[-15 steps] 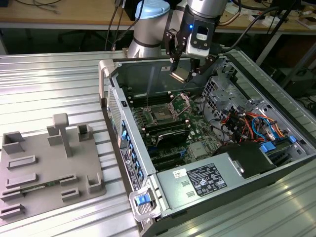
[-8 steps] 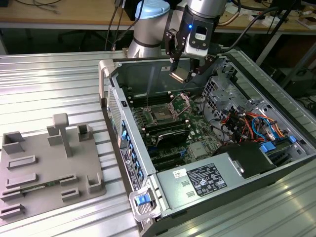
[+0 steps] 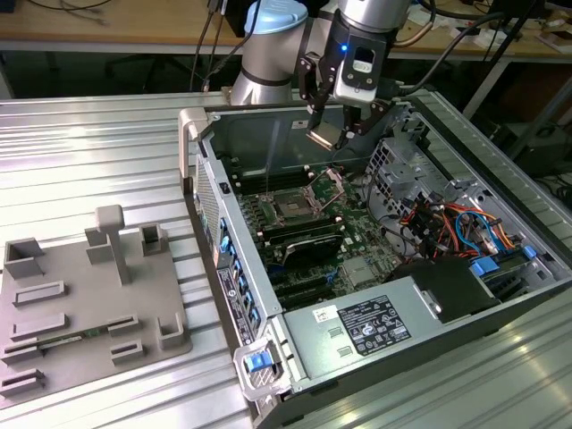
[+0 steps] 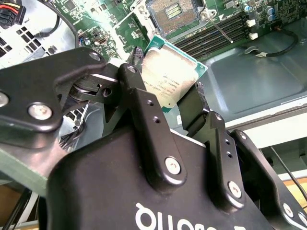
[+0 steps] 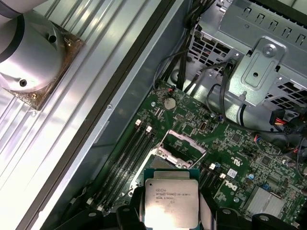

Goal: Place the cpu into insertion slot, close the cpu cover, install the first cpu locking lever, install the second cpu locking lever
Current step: 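Place the cpu into insertion slot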

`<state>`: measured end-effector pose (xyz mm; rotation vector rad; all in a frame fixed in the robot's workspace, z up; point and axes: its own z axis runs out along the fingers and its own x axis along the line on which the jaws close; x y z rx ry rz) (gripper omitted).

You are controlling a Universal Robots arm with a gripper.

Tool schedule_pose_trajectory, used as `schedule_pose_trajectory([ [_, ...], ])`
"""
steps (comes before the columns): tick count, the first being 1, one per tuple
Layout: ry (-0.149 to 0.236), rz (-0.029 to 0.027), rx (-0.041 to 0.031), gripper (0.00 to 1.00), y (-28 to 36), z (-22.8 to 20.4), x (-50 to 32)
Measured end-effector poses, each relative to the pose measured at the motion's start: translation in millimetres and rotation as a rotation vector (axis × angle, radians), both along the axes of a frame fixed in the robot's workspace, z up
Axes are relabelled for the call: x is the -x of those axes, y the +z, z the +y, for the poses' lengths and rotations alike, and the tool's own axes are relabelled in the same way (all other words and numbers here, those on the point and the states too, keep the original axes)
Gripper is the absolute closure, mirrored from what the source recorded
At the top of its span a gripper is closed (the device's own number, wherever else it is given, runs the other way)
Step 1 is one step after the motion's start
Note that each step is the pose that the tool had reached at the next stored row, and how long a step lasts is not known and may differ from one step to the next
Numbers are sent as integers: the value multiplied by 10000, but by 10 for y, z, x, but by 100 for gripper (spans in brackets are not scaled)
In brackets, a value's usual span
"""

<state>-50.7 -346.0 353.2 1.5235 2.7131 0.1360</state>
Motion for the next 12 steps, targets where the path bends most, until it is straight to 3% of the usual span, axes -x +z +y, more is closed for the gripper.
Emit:
schedule_pose_trajectory([
  [4, -118, 1, 2, 45, 0, 0, 7],
  [12, -735, 1, 1, 45, -4, 0, 18],
])
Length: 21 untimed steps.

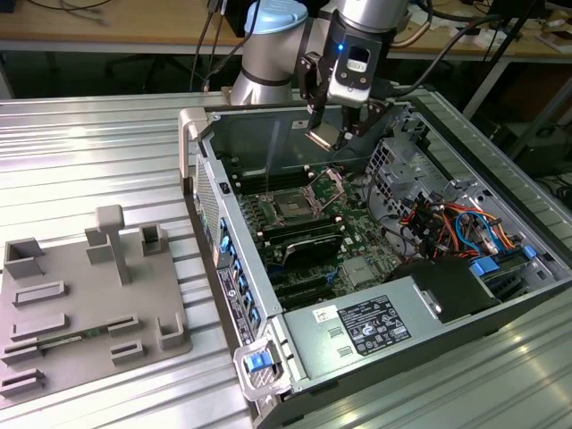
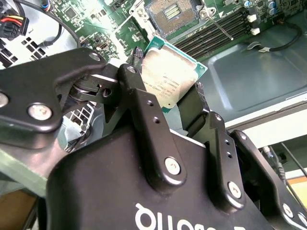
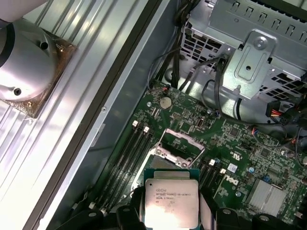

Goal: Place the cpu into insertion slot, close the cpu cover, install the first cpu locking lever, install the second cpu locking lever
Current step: 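Place the cpu into insertion slot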

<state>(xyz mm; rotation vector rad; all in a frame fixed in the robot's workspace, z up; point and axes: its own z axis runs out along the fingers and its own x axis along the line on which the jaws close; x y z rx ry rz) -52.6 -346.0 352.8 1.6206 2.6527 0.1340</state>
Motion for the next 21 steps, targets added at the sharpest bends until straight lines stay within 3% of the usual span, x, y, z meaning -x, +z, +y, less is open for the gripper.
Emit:
schedule_pose_trajectory([
  [10, -588, 0, 0, 45, -3, 0, 21],
  [21, -634, 0, 1, 45, -3, 0, 24],
])
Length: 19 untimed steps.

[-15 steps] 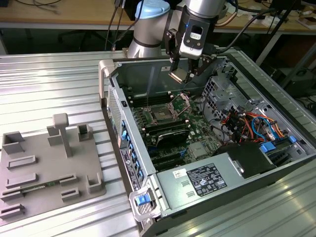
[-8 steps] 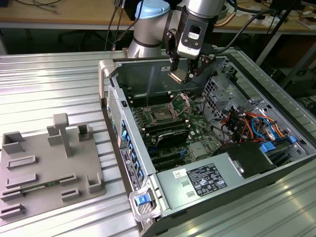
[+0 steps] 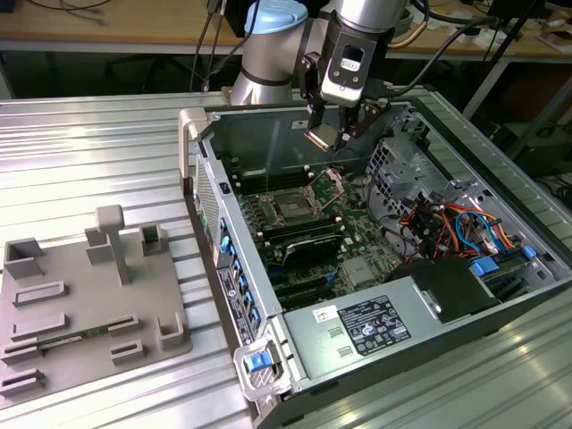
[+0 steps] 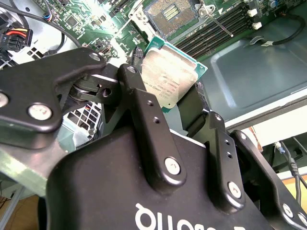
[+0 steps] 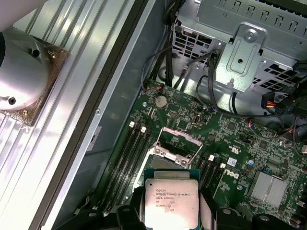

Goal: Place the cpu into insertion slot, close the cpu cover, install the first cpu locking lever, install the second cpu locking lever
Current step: 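Place the cpu into insertion slot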

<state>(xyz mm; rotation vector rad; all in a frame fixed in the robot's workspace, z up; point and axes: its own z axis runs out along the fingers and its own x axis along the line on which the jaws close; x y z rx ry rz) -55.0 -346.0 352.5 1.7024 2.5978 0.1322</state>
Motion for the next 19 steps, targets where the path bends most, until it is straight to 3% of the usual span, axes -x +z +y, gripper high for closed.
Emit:
schedule_pose_trajectory([
  [19, -792, -1, -1, 45, -17, 0, 25],
])
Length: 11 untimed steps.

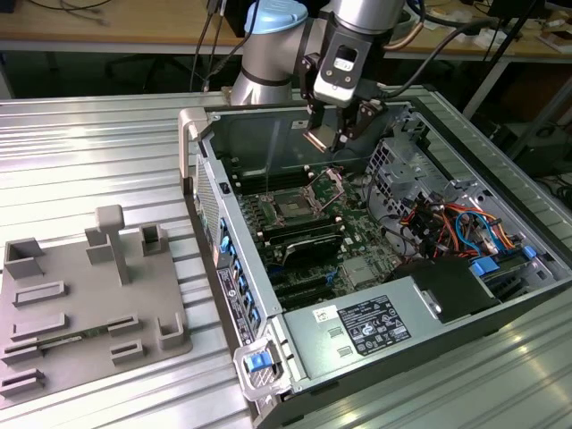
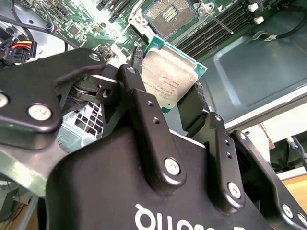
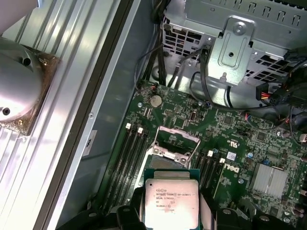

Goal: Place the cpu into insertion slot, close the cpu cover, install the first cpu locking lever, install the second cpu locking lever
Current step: 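Place the cpu into insertion slot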

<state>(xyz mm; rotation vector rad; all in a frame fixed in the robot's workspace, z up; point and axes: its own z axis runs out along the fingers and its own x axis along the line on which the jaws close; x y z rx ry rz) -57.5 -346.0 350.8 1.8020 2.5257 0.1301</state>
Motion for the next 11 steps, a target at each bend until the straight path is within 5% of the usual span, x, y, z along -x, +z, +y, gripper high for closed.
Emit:
schedule_pose_trajectory([
  [11, -596, 0, 0, 45, -9, 0, 21],
])
